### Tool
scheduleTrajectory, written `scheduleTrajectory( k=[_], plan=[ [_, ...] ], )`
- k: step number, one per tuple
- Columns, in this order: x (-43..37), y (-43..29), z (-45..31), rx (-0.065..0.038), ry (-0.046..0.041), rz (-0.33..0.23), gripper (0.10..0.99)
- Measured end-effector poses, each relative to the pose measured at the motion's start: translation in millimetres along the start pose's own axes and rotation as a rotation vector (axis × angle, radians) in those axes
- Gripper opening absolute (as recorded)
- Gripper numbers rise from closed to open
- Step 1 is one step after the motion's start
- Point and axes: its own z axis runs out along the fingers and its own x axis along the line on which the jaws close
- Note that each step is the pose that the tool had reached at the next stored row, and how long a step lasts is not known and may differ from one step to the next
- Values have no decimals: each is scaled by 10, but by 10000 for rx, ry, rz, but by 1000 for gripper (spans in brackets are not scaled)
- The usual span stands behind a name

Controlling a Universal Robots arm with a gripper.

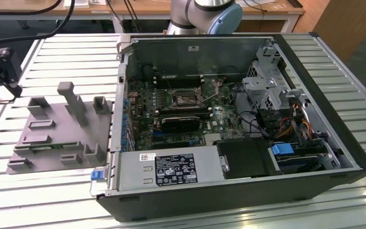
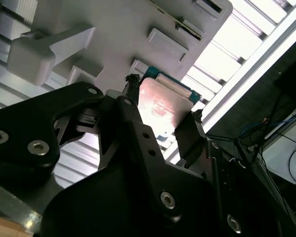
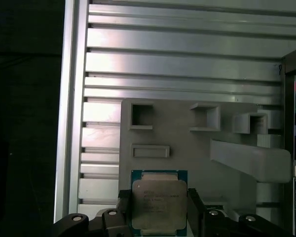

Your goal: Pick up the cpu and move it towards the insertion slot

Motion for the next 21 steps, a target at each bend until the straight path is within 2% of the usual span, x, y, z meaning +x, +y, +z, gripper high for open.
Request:
scheduleTrajectory(
  k=[21],
  plan=[
    [-20,25,-493,0,1,0,537]
  ],
)
